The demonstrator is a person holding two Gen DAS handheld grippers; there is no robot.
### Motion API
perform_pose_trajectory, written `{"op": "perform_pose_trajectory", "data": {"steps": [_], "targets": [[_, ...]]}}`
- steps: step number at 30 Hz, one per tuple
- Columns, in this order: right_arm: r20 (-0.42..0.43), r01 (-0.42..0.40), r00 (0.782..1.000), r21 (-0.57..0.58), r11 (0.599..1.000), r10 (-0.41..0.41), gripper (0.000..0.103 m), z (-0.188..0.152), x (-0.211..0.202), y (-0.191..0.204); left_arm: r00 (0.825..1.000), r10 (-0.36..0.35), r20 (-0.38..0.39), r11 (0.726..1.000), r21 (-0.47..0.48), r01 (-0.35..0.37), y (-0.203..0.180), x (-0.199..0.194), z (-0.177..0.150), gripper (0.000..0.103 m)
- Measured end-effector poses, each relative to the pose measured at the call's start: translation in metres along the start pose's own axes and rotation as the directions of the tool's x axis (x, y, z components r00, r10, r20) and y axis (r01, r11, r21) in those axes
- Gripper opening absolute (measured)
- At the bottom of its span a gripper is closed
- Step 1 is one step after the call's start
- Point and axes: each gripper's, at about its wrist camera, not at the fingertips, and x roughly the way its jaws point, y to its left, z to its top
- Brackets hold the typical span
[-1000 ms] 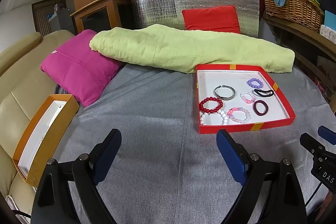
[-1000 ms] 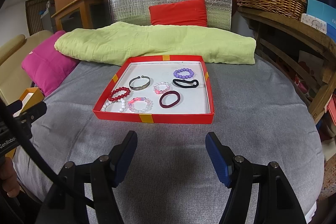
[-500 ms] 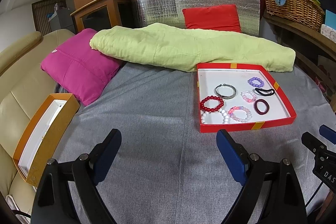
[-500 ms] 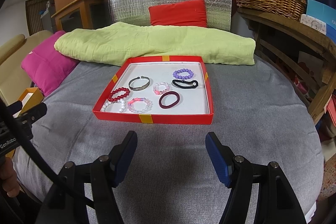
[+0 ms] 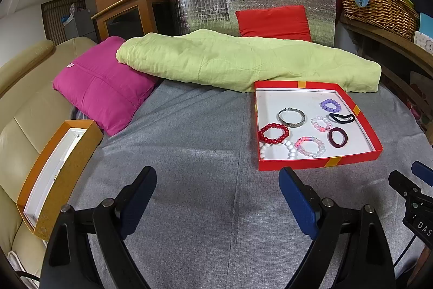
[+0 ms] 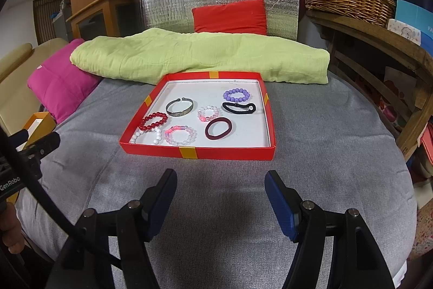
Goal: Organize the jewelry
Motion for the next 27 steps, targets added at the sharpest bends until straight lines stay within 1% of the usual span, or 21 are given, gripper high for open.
{"op": "perform_pose_trajectory", "data": {"steps": [27], "targets": [[0.007, 0.003, 1.000, -0.001, 1.000, -0.003, 0.071, 0.0004, -0.0005, -0.0004, 1.000, -0.002, -0.001, 1.000, 0.003, 0.002, 0.0013, -0.0007, -0.0002, 0.092]]}}
